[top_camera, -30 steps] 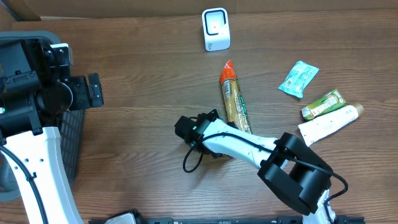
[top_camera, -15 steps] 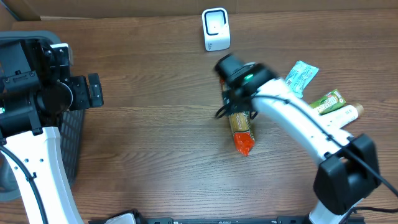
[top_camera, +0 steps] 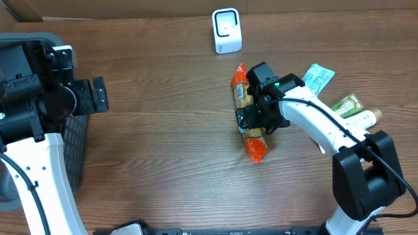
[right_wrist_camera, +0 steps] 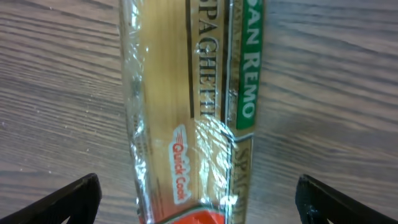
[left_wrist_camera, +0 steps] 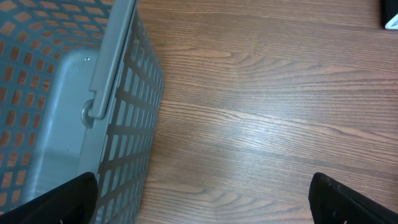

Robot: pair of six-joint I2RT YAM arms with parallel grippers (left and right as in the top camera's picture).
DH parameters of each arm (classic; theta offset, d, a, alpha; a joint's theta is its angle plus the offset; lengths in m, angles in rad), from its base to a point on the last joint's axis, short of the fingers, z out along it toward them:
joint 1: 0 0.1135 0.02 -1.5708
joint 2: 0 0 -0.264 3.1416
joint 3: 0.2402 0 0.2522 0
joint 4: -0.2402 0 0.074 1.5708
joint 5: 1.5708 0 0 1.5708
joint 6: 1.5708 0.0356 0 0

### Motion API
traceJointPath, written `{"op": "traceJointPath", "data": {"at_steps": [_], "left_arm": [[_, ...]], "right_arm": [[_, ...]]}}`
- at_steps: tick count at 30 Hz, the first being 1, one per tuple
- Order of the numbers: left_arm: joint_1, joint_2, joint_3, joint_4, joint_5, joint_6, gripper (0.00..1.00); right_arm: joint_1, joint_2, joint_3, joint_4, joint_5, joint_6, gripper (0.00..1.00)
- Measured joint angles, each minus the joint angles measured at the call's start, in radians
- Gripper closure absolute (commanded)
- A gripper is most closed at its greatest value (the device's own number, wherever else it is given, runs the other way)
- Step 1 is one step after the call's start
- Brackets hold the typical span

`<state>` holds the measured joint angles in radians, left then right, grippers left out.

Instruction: Scan the item barcode

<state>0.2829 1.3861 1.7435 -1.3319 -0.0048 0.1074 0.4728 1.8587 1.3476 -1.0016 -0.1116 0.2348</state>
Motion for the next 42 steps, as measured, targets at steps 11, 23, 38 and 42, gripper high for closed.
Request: {"op": "traceJointPath", "data": {"at_steps": [11,23,38,42], "left_arm": [[0.000,0.000,0.000,0.000,0.000,0.000,0.00],[0.000,0.000,0.000,0.000,0.000,0.000,0.00],[0.000,0.000,0.000,0.000,0.000,0.000,0.01],[0.000,0.000,0.000,0.000,0.000,0.000,0.00]], "right_arm": [[0.000,0.000,-0.085,0.113,-0.052,-0.052,0.00],[0.000,0.000,-0.117,0.175,-0.065,-0.058,0.05],[-0.003,-0.005,-0.223,0.298,-0.086,-0.064,0.93],[-0.002,-0.010,-0.221,0.288,-0.114,-0.060,0.96]]}}
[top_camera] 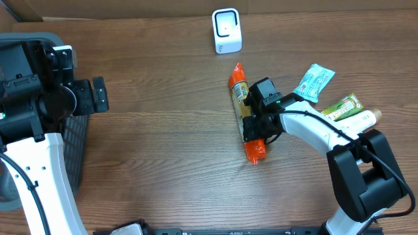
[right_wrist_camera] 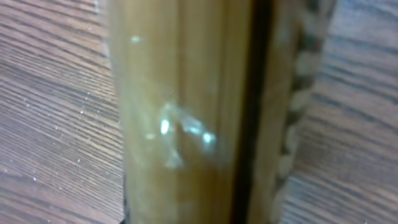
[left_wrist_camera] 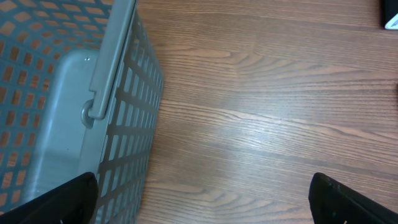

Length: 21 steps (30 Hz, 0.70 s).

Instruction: Scan the item barcode

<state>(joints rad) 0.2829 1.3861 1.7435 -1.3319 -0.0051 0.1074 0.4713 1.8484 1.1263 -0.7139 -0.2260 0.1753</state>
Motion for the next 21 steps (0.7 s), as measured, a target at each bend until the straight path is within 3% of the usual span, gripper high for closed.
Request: {"op": "traceJointPath", "data": {"at_steps": [9,14,21], "left_arm": [[0.000,0.000,0.000,0.000,0.000,0.000,0.00],[0.000,0.000,0.000,0.000,0.000,0.000,0.01],[0.000,0.000,0.000,0.000,0.000,0.000,0.00]], "right_arm": [[0.008,0.011,0.118,-0.211,0.056,-0.003,0.96],[0.056,0.013,0.233,-0.374,0.270,0.064,0.96],[0.214,0.021,0.254,-0.429,0.527,0.193,0.96]]}}
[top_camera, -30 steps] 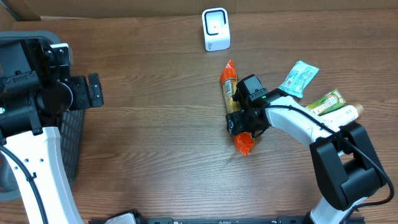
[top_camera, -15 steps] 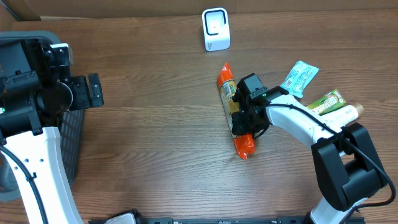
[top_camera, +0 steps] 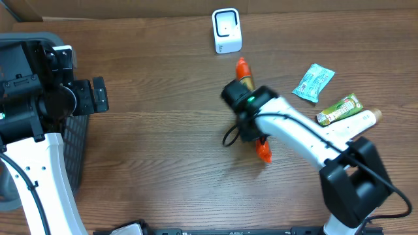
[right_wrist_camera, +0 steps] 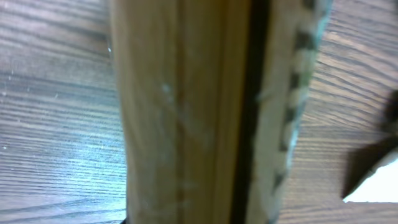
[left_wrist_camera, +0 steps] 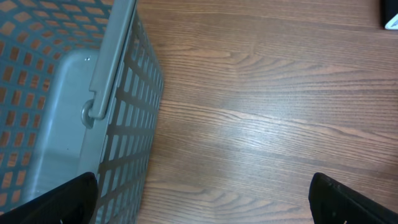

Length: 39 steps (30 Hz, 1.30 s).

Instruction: Scan the item barcode

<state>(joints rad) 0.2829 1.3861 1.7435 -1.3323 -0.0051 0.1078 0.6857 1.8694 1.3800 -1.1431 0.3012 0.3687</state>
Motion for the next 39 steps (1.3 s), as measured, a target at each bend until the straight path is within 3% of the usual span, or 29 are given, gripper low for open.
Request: {"op": "traceJointPath", "data": {"at_steps": [6,12,17,23,33,35,36,38,39], "left_arm": [[0.000,0.000,0.000,0.000,0.000,0.000,0.00],[0.000,0.000,0.000,0.000,0.000,0.000,0.01],[0.000,0.000,0.000,0.000,0.000,0.000,0.00],[0.000,0.000,0.000,0.001,0.000,0.000,0.00],[0.000,0.000,0.000,0.000,0.000,0.000,0.00],[0.000,0.000,0.000,0.000,0.000,0.000,0.01],[0.000,0.000,0.000,0.000,0.000,0.000,0.01],[0.000,0.000,0.000,0.000,0.000,0.000,0.01],[0.000,0.000,0.000,0.000,0.000,0.000,0.00]], "right_arm": [[0.129,0.069,0.000,-0.004,0.209,0.101,0.96],[0.133,0.180,0.000,0.009,0.314,0.136,0.95],[0.132,0.215,0.000,-0.010,0.343,0.144,0.65],[0.150,0.215,0.058,-0.063,0.264,0.154,0.60],[0.153,0.215,0.159,-0.062,-0.034,0.037,0.57],[0.151,0.212,0.160,-0.074,-0.044,0.032,0.49],[0.148,0.208,0.161,-0.081,-0.043,0.027,0.35],[0.138,0.198,0.162,-0.097,-0.036,0.023,0.20],[0.130,0.191,0.163,-0.103,-0.029,0.025,0.18]]}}
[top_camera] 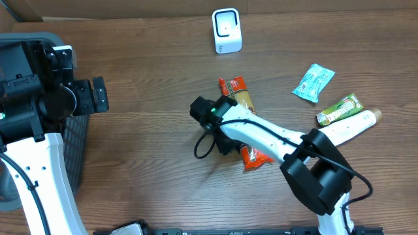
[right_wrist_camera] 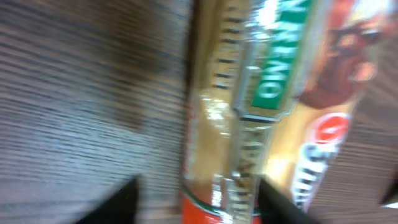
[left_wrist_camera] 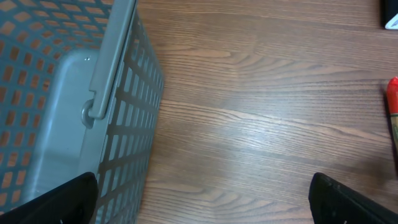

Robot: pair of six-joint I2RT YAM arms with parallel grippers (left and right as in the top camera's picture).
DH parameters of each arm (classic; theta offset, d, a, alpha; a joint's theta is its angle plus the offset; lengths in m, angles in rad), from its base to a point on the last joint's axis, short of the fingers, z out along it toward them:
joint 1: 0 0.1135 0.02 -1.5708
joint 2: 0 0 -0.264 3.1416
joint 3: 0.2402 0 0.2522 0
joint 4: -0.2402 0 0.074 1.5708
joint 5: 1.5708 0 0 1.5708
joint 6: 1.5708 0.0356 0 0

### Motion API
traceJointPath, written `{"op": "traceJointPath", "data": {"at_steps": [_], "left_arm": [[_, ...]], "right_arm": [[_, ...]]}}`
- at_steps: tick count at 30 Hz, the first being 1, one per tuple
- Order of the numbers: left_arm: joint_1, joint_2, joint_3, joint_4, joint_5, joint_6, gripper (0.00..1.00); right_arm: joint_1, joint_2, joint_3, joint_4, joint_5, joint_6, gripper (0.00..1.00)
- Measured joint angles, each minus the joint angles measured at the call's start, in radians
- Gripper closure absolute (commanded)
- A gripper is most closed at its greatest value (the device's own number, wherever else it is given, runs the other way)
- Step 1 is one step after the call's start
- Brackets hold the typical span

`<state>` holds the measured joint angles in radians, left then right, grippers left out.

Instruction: Scan the item barcode

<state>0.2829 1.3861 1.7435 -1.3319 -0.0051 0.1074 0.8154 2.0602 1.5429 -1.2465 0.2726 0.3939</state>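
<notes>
The spaghetti packet (top_camera: 243, 104), clear with orange ends and a green label, lies mid-table, one end toward the white scanner (top_camera: 226, 31) at the back. My right gripper (top_camera: 226, 138) sits low over the packet's near half. The blurred right wrist view shows the packet (right_wrist_camera: 236, 124) running between the dark fingers (right_wrist_camera: 115, 202), with a strip of wood between the left finger and the packet, so the right gripper (right_wrist_camera: 199, 202) reads open. The left gripper (top_camera: 98, 94) hangs open at the far left (left_wrist_camera: 202, 205), far from the packet, whose red tip (left_wrist_camera: 393, 93) shows at that view's right edge.
A grey mesh basket (left_wrist_camera: 118, 93) stands at the table's left edge under the left arm. At the right lie a teal sachet (top_camera: 313, 81), a green tube (top_camera: 338, 108) and a white tube (top_camera: 353, 125). A black cable loops beside the right wrist (top_camera: 202, 147).
The packet now lies further left with its label face showing wider. The right wrist has moved left with it. Its fingers now show on either side of the packet, which had filled the view.
The right gripper first hung open above the packet lying right of centre. Then it was down on it, the packet filling the wrist view. Then arm and packet had swung toward the middle. Now the packet lies further left, label showing. The left arm never moved.
</notes>
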Motion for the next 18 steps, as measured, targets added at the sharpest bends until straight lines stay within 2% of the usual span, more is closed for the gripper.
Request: {"op": "traceJointPath", "data": {"at_steps": [5,7,12,18], "left_arm": [[0.000,0.000,0.000,0.000,0.000,0.000,0.00],[0.000,0.000,0.000,0.000,0.000,0.000,0.00],[0.000,0.000,0.000,0.000,0.000,0.000,0.00],[0.000,0.000,0.000,0.000,0.000,0.000,0.00]], "right_arm": [[-0.064,-0.023,0.002,0.012,0.018,-0.038,0.17],[-0.082,-0.023,-0.011,0.046,-0.004,-0.068,0.13],[-0.067,-0.024,-0.097,0.140,-0.078,-0.145,0.09],[-0.055,-0.049,-0.181,0.212,-0.039,-0.179,0.06]]}}
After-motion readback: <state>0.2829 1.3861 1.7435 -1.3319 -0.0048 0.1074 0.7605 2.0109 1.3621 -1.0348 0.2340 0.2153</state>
